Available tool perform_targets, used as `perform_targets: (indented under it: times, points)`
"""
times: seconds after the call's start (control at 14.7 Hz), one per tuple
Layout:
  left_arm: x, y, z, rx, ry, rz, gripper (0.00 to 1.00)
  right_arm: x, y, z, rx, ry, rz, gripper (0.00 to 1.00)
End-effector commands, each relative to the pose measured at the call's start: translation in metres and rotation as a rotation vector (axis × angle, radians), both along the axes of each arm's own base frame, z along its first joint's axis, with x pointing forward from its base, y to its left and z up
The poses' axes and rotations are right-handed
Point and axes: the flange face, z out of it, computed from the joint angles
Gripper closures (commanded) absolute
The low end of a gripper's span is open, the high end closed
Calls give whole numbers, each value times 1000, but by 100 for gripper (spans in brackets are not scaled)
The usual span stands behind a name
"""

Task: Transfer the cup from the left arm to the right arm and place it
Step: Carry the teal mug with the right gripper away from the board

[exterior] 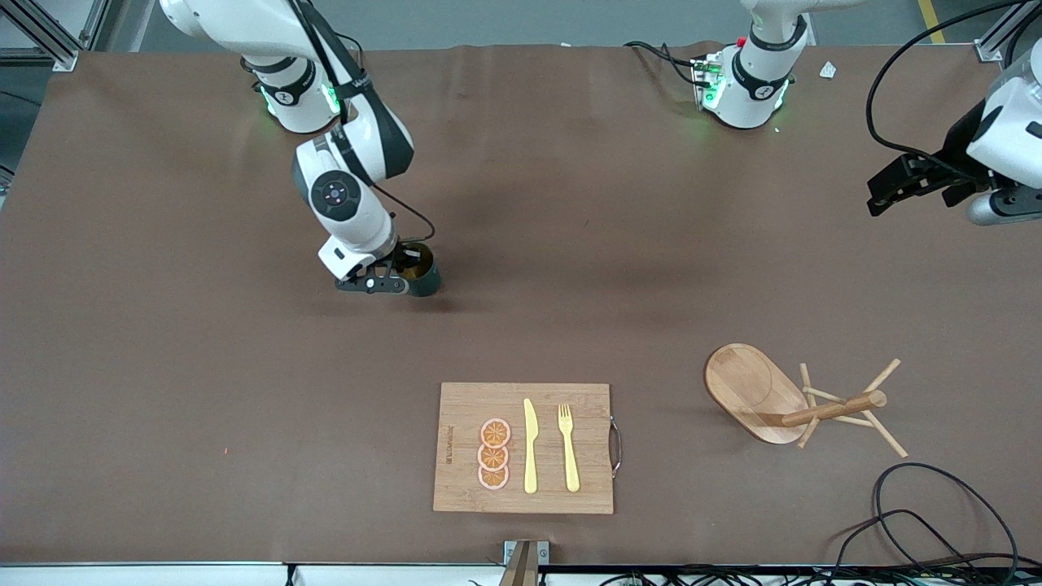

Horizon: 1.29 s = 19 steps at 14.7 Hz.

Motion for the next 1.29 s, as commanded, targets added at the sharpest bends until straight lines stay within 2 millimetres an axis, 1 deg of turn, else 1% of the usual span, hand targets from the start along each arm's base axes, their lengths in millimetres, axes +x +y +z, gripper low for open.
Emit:
perform_targets:
  times: [0.0, 0.07, 0.2, 0.34, 0.48, 0.68, 0.88, 1.02, 1.16, 1.22]
  points:
    - [-12, 0, 6, -8, 15, -6, 0, 17, -38, 12, 33, 6, 187, 98]
    - [-12, -1, 6, -6, 21, -7, 0, 24, -52, 15, 45, -1, 252, 98]
    - [-13, -2, 6, -8, 21, -7, 0, 38, -89, 17, 67, -7, 385, 99]
    - [-12, -3, 6, -9, 20, -9, 0, 48, -119, 17, 90, -18, 567, 99]
    - [-11, -3, 5, -10, 18, -9, 0, 57, -156, 17, 99, -28, 692, 99]
    - [-12, -3, 6, -9, 20, -9, 0, 67, -195, 22, 22, -14, 874, 99]
    - [-12, -3, 6, -9, 20, -11, 0, 72, -226, 21, -31, 10, 996, 99]
    - [-12, -4, 5, -10, 20, -11, 0, 80, -248, 26, -32, -11, 1098, 99]
    - [-12, -4, 6, -9, 20, -12, 0, 87, -262, 25, -30, -11, 1180, 99]
    - [-12, -4, 6, -9, 20, -14, 0, 89, -271, 25, -32, -15, 1193, 99]
